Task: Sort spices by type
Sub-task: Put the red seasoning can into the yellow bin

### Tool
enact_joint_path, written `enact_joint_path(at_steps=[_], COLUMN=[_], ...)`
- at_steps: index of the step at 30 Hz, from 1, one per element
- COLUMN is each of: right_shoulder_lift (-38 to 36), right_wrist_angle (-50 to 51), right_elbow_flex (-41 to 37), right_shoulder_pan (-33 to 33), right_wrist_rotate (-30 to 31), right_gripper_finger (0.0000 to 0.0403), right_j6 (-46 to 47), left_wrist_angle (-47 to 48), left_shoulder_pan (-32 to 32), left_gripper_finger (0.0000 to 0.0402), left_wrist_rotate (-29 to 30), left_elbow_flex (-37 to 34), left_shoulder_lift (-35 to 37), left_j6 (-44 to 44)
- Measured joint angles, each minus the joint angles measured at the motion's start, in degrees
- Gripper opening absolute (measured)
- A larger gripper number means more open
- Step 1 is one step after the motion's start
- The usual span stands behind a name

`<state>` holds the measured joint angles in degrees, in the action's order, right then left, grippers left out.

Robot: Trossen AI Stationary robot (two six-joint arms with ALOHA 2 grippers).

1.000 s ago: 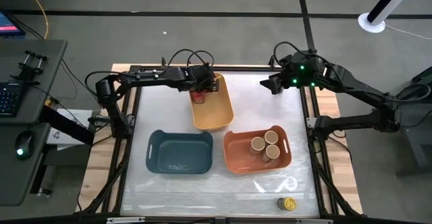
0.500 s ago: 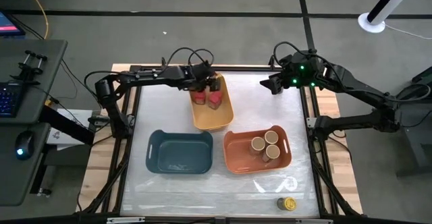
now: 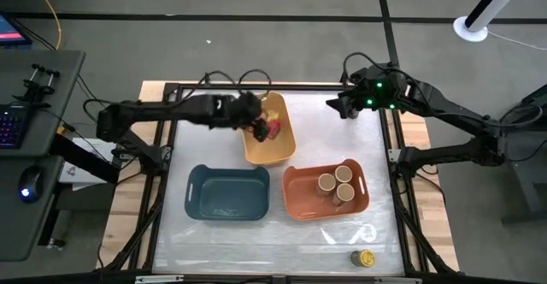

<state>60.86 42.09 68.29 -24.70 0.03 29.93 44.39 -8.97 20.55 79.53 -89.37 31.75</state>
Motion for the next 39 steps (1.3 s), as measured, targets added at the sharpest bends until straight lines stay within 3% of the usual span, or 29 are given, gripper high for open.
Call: enact_joint_path(at_steps=[4, 7, 10, 13, 17, 18, 24, 29, 35, 39], right_shoulder_lift=[3.95, 8.32, 13.37, 18.77, 25.89, 27.47, 36.18, 44.95, 55.02, 59.32], right_wrist_angle=[-5.02, -11.90, -19.72, -25.30, -26.42, -25.94, -14.20, -0.90, 12.45, 16.22], right_elbow_flex=[0.00, 0.00, 0.00, 0.00, 2.04, 3.27, 15.17, 27.00, 38.72, 42.99], right_shoulder_pan=[1.91, 3.70, 6.02, 8.57, 10.85, 11.20, 11.76, 11.91, 12.41, 12.37], right_wrist_rotate=[-0.20, -2.01, -4.67, -6.11, -6.65, -6.70, -0.43, 2.02, 6.04, 6.25], right_gripper_finger=[0.0319, 0.0312, 0.0278, 0.0201, 0.0044, 0.0023, 0.0007, 0.0002, 0.0001, 0.0001], right_j6=[-1.74, -3.59, -4.29, -4.41, -5.77, -6.99, -13.55, -19.66, -23.98, -25.68], left_wrist_angle=[8.49, 15.31, 21.24, 24.83, 27.07, 27.60, 32.99, 38.84, 45.43, 45.61], left_shoulder_pan=[6.27, 8.88, 9.88, 9.92, 9.87, 9.87, 9.59, 9.95, 11.11, 13.41], left_gripper_finger=[0.0286, 0.0286, 0.0286, 0.0286, 0.0286, 0.0286, 0.0286, 0.0283, 0.0282, 0.0282], left_wrist_rotate=[12.69, 15.92, 15.16, 12.78, 12.74, 12.85, 17.70, 23.45, 21.01, 19.48], left_elbow_flex=[0.00, -0.02, -0.04, -0.05, -0.09, -0.09, -0.09, -0.09, -0.09, -0.09], left_shoulder_lift=[2.36, 3.06, 3.10, 2.78, 2.76, 2.76, 2.76, 2.76, 2.76, 3.12], left_j6=[8.67, 17.69, 24.23, 27.24, 28.04, 28.04, 30.32, 39.15, 46.29, 44.07])
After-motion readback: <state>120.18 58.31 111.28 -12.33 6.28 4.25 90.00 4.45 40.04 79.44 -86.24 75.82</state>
